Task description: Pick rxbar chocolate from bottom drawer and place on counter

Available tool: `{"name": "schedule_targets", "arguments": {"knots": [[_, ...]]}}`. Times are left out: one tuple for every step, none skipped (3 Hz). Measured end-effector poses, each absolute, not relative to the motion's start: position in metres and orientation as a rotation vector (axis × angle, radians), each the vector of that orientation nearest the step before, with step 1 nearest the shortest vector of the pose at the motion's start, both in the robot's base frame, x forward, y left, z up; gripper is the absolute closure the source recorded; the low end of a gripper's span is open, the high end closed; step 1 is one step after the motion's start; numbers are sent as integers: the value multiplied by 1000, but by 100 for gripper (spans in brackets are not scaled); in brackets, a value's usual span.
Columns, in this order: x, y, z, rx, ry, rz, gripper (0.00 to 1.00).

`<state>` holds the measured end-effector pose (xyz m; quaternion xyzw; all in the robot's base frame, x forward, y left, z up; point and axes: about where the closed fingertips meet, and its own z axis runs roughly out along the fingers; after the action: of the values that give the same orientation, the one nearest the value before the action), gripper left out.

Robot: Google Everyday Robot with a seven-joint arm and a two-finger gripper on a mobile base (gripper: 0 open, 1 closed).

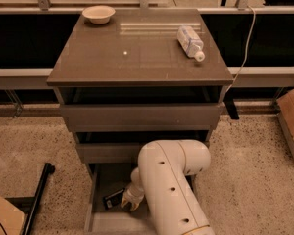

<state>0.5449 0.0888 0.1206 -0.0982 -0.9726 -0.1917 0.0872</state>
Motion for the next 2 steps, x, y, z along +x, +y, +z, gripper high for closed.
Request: {"name": "schedule_targets", "arguments": {"knots": [[544,85,107,-331,-2871,-566,83],[543,83,104,-351,-2862,-565,100]]}}
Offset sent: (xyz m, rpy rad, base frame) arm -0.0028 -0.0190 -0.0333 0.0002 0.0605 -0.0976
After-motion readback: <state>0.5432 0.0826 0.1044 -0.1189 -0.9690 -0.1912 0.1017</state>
